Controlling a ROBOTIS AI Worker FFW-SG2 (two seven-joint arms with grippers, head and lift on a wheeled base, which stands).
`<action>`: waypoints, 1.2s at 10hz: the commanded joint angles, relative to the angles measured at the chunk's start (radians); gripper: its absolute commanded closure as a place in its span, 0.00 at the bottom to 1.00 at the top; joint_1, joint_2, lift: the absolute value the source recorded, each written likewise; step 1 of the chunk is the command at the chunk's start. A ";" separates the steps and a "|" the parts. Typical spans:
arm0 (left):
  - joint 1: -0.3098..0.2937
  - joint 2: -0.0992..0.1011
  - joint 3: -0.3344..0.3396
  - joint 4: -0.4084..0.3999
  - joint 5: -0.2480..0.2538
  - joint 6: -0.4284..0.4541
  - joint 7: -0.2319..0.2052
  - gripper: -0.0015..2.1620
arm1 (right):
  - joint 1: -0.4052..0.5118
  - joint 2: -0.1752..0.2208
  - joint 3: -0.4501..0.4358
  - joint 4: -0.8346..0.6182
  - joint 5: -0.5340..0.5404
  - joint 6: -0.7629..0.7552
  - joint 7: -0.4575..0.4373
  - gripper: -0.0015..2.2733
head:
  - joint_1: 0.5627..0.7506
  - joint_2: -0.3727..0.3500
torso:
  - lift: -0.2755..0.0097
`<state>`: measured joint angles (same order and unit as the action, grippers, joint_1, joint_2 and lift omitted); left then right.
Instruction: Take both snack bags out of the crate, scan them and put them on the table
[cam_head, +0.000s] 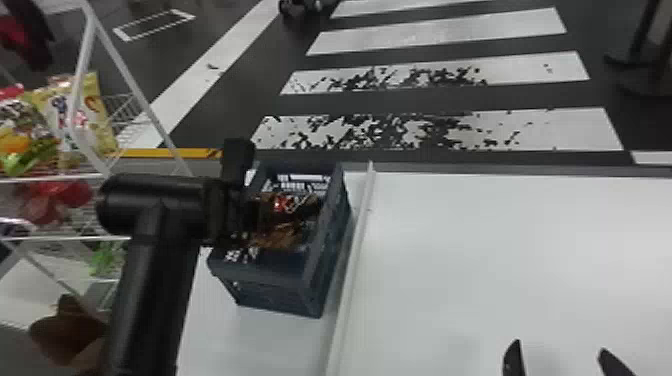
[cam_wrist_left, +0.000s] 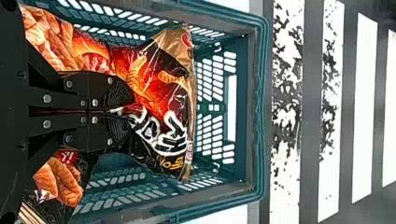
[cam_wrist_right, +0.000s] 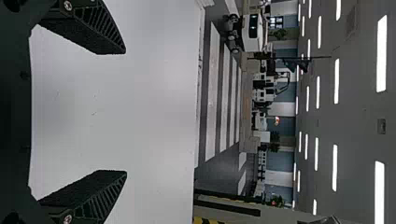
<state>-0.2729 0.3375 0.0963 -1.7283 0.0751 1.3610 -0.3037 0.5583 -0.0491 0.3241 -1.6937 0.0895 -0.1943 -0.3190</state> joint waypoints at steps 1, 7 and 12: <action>0.015 0.000 0.028 -0.062 0.009 0.034 0.000 0.99 | 0.000 0.000 0.000 0.002 -0.002 0.000 0.000 0.03 | 0.70 0.94 | 0.64; 0.057 0.000 0.137 -0.183 0.097 0.074 -0.002 0.99 | 0.000 0.002 0.001 0.006 -0.002 0.000 0.000 0.03 | 0.70 0.96 | 0.64; 0.055 0.000 0.250 -0.174 0.241 0.096 -0.028 0.99 | 0.000 0.003 0.007 0.006 -0.002 0.013 0.000 0.03 | 0.70 0.97 | 0.64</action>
<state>-0.2189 0.3369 0.3187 -1.9182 0.2734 1.4564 -0.3314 0.5583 -0.0460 0.3313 -1.6876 0.0876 -0.1826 -0.3190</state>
